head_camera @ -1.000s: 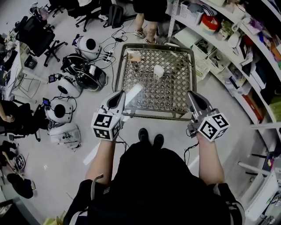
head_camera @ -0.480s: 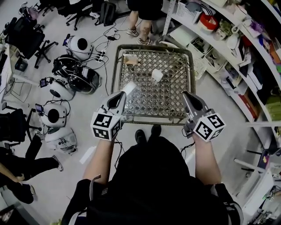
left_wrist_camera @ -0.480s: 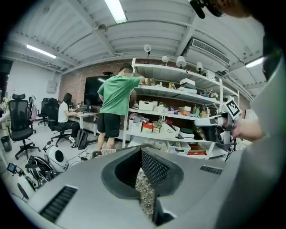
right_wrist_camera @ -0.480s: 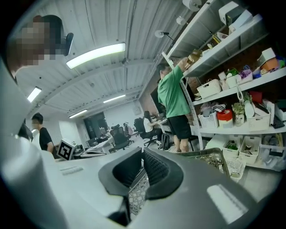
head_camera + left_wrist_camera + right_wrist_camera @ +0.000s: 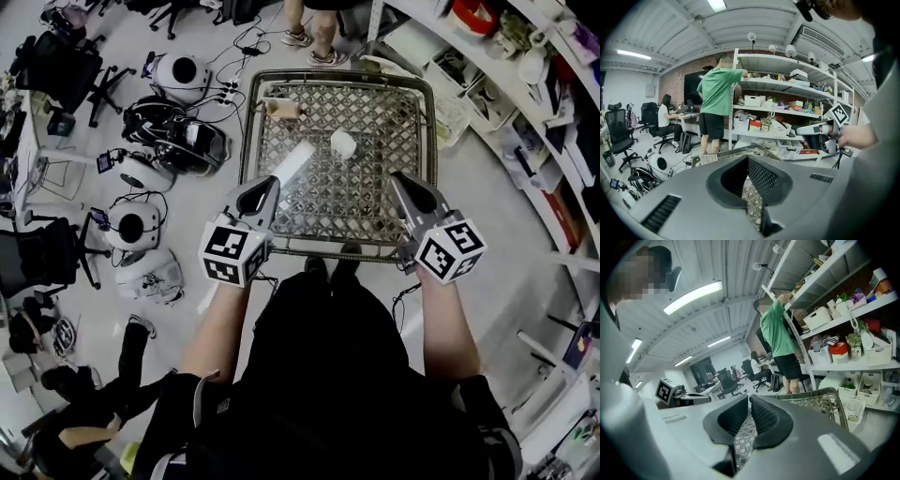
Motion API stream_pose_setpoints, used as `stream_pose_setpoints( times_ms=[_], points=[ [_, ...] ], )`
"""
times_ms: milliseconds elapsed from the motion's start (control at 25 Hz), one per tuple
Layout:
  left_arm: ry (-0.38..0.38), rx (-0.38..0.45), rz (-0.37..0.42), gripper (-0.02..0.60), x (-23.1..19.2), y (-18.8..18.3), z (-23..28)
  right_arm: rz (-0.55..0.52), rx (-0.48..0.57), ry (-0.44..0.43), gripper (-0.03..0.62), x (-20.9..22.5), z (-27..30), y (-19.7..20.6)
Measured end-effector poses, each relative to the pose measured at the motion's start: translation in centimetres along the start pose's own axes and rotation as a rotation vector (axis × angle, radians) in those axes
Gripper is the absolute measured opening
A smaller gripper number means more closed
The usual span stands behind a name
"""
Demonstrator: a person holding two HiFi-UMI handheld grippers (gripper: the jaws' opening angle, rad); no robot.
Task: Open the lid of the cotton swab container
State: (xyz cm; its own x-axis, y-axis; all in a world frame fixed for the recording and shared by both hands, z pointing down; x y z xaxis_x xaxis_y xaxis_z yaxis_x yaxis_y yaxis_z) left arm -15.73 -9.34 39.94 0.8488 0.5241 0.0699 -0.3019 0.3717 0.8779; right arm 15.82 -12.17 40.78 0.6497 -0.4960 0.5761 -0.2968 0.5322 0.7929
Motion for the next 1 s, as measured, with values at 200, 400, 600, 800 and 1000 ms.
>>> stream_pose_setpoints(
  times_ms=[200,400,600,800,1000],
  points=[
    [0.051,-0.033,0.024,0.006,0.7,0.7,2.4,0.036,-0.056,0.01,0.032,1.5,0.3,1.8],
    [0.145,-0.03,0.094,0.008,0.1,1.7,5.9,0.047,-0.094,0.061,0.032,2.8,0.4,2.4],
    [0.238,-0.033,0.154,0.086,-1.2,3.1,10.2,0.072,-0.109,0.106,0.032,4.0,1.3,2.9],
    [0.325,-0.055,0.199,0.107,-2.2,5.0,14.8,0.104,-0.115,0.135,0.032,5.0,2.9,4.0],
    [0.387,-0.083,0.218,0.138,-2.6,7.2,17.7,0.107,-0.107,0.134,0.032,5.3,4.4,5.1]
  ],
)
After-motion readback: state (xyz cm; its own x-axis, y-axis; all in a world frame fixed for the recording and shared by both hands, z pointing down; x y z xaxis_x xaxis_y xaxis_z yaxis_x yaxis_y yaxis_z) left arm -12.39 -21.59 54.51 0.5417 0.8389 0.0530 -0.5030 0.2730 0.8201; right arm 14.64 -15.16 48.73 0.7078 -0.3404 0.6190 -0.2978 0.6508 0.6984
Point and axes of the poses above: the fingertips, and each gripper's own axes: z forward along the fingers, x to its right, y out of its underside, the point moved 9 cm from there along -z, backward along the fingers, and after that the axes turned 9 degrees about z, right-handed, at the moved point
